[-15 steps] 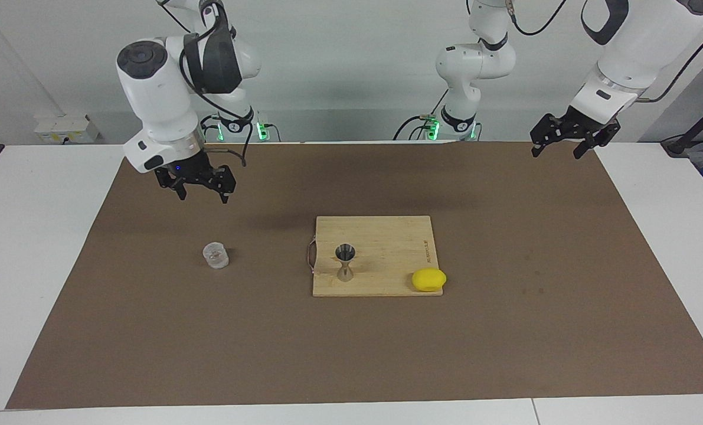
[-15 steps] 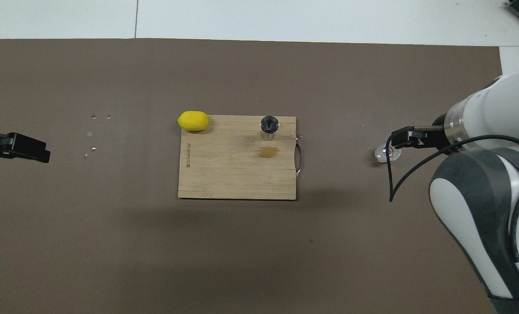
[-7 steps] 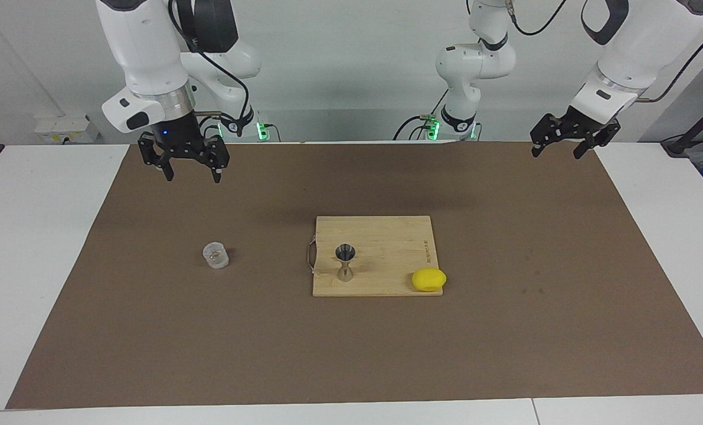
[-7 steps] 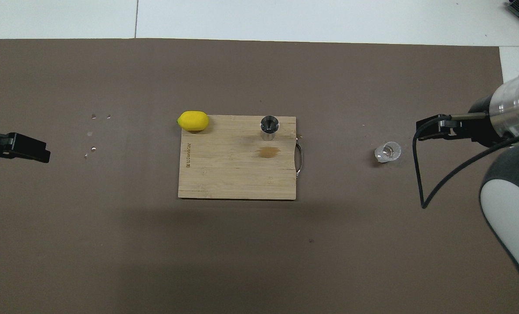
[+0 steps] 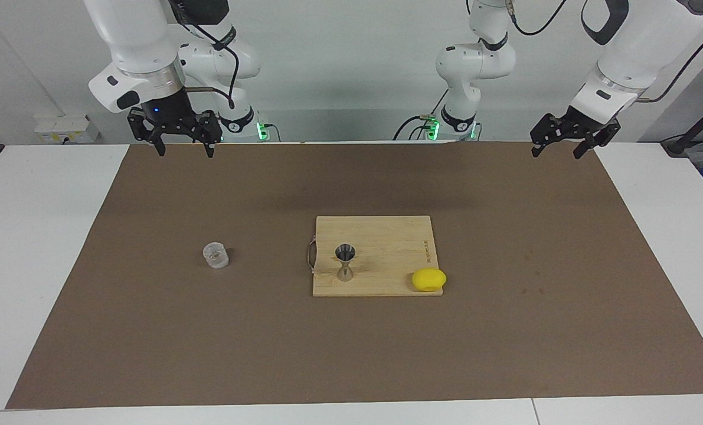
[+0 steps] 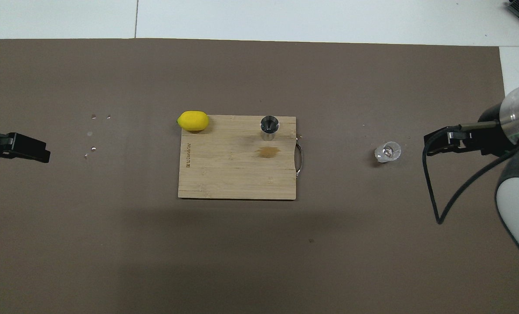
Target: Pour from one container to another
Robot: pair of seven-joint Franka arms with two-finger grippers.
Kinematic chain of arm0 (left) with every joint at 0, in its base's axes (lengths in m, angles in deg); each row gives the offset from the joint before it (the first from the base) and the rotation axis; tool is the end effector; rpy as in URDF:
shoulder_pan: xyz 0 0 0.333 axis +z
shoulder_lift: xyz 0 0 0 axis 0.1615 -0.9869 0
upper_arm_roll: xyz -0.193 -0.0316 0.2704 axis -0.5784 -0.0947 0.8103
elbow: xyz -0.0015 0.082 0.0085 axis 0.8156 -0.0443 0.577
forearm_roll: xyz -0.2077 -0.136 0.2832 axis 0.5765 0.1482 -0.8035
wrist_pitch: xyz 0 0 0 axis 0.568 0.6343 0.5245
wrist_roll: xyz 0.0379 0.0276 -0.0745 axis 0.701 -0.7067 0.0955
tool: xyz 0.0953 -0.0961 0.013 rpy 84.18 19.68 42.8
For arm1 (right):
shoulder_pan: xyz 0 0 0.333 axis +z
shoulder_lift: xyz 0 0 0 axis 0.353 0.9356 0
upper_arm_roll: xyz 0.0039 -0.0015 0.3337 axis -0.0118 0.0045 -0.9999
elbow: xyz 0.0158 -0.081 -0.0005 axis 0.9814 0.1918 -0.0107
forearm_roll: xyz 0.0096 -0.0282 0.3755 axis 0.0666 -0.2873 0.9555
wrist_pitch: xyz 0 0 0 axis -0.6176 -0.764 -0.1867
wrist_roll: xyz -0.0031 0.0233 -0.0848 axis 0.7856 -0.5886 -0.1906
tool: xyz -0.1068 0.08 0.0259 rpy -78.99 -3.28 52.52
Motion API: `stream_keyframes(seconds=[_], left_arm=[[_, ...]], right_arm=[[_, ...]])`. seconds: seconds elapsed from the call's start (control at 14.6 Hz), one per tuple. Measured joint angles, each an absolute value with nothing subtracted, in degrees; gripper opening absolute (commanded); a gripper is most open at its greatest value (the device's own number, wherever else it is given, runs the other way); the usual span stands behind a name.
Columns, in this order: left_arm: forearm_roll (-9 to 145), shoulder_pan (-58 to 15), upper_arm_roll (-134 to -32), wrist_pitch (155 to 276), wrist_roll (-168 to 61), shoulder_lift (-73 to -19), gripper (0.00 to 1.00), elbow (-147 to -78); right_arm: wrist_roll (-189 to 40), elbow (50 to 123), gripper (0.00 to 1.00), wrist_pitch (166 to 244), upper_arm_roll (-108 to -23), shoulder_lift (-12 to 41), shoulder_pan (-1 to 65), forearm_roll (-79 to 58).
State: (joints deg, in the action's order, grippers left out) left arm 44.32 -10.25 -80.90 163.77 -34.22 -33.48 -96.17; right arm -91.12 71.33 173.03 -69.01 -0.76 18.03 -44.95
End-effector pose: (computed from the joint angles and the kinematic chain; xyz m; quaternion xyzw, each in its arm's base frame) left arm 0.5146 -0.0224 0.6063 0.9978 -0.0541 -0.0350 0.0165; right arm 0.5241 0.0656 0.6220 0.9992 -0.0074 -0.0193 0.0345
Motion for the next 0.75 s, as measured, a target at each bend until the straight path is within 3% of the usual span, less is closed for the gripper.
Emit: stream_keyframes(seconds=[0.75], left_arm=[[44.3, -10.2, -80.9, 163.8, -34.2, -33.5, 1.00, -96.2]], right_arm=[[-91.1, 72.7, 1.00, 174.4, -68.8, -0.9, 16.5, -40.2]])
